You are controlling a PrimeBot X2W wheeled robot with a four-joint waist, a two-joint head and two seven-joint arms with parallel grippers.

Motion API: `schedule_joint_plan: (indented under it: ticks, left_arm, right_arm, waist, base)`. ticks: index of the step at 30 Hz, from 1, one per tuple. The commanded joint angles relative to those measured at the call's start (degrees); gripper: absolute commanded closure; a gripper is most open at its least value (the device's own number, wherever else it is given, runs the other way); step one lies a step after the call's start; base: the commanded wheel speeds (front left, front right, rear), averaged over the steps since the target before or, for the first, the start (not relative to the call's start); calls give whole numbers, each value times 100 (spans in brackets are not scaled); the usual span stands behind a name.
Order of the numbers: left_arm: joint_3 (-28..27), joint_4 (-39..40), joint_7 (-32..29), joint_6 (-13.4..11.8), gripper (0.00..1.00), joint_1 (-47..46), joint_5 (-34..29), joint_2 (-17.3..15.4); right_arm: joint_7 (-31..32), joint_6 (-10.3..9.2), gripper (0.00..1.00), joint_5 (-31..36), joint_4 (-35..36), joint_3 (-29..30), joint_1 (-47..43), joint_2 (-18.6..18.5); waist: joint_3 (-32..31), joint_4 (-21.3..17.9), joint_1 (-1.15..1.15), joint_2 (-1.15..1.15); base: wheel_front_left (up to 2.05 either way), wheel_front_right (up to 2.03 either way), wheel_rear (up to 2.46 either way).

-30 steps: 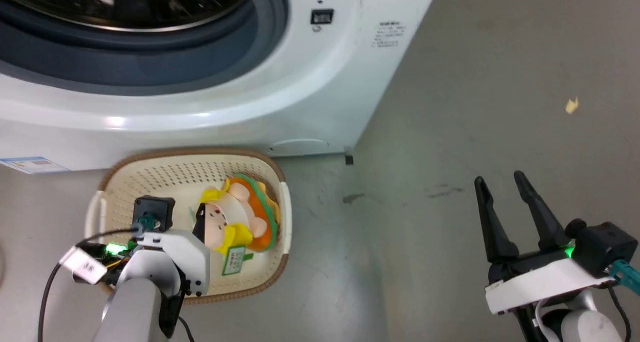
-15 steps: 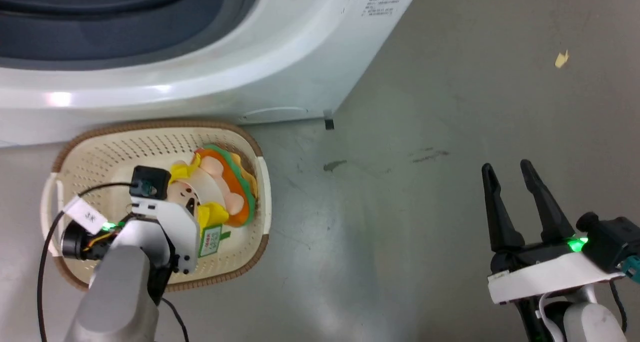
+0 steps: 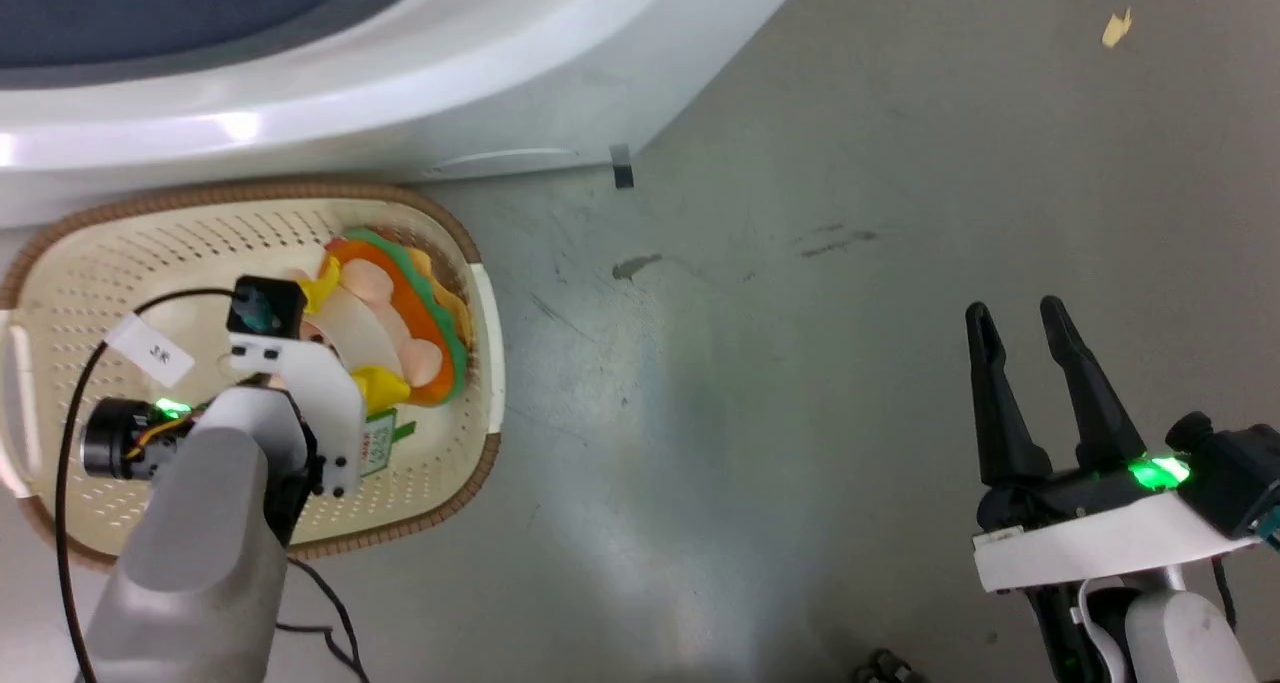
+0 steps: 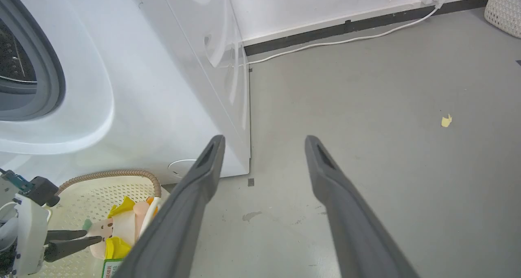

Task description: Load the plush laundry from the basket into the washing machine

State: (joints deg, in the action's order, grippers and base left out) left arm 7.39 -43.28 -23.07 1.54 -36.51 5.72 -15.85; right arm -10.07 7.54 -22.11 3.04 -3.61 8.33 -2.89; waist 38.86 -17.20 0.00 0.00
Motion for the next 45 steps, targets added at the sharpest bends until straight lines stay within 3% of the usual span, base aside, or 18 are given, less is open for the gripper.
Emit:
schedule_joint_plan:
  ticks: [1, 16, 17, 18, 35, 45]
  left_arm:
    - [37, -124, -64, -40, 0, -197, 9, -64]
    - [234, -742, -339, -110, 0, -873, 180, -305]
    - [252, -779, -334, -109, 60, -913, 189, -321]
    - [269, -801, -293, -109, 100, -950, 197, -341]
    - [176, -1616, -114, -241, 100, -1138, 665, -874]
    - [79, -2005, 720, 1, 100, -524, 1144, -301]
  right_arm:
    - [-60, -4, 0, -84, 49, -26, 129, 1]
    - [-239, -4, 0, -491, 149, -185, 303, 1]
    - [-251, -4, 0, -517, 152, -194, 314, 1]
    - [-263, -5, 0, -543, 155, -205, 326, 1]
    - [-453, -5, 0, -983, 47, -520, 741, 2]
    - [-493, -5, 0, -354, -76, -81, 542, 2]
  waist:
    - [128, -55, 0, 0]
    - [896, -314, 0, 0]
    - [944, -334, 0, 0]
    - [990, -354, 0, 0]
    - [1173, -960, 0, 0]
    - [-172, -276, 0, 0]
  base:
    - [0, 0, 0]
    - [0, 0, 0]
    - [0, 0, 0]
    - [0, 0, 0]
    - [0, 0, 0]
    - [0, 0, 0]
